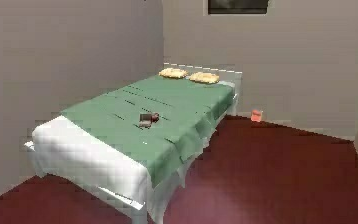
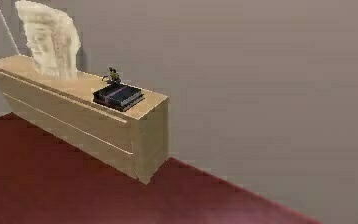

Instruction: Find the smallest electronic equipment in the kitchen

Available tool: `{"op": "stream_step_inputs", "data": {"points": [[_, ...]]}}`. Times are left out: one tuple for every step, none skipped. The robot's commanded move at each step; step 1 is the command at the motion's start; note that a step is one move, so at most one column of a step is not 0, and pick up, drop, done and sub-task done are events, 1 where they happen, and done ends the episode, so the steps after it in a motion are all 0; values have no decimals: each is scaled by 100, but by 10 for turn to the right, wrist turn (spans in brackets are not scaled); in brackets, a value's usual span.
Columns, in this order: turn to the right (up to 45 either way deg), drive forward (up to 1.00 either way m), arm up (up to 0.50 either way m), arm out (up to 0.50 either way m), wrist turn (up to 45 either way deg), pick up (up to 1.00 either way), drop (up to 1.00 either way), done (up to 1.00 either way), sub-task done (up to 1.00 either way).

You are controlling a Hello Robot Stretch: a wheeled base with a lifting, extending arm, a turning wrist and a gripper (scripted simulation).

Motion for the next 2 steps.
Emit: {"op": "stream_step_inputs", "data": {"points": [[-450, 0, 0, 0, 0, 0, 0, 0, 0], [-450, 0, 0, 0, 0, 0, 0, 0, 0]]}}
